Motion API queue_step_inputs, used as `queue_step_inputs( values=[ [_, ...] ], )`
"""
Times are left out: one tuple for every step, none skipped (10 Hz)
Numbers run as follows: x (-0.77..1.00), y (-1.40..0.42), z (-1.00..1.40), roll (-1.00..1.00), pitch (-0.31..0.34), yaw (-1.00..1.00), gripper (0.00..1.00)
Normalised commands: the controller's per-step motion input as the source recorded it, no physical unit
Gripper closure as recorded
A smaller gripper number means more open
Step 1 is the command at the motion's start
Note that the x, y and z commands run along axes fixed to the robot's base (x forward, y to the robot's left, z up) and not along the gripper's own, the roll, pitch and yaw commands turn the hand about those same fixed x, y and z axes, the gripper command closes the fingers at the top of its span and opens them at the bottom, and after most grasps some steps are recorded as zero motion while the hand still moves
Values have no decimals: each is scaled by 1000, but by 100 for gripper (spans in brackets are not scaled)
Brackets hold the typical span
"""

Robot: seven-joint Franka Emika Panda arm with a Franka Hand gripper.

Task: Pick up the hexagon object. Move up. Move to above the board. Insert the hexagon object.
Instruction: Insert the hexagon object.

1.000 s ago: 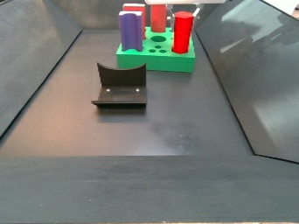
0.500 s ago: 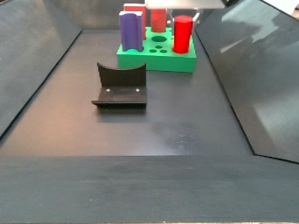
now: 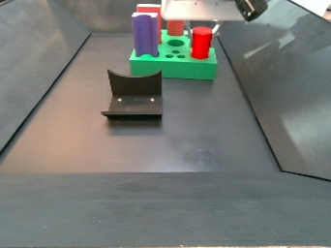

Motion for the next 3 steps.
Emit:
queue_step_inputs(
  values=[
    [0,0,-1000,33,-14,0,100],
    [49,0,-1000,0,-81,0,100],
    [0,0,0,0,0,0,100]
  ],
)
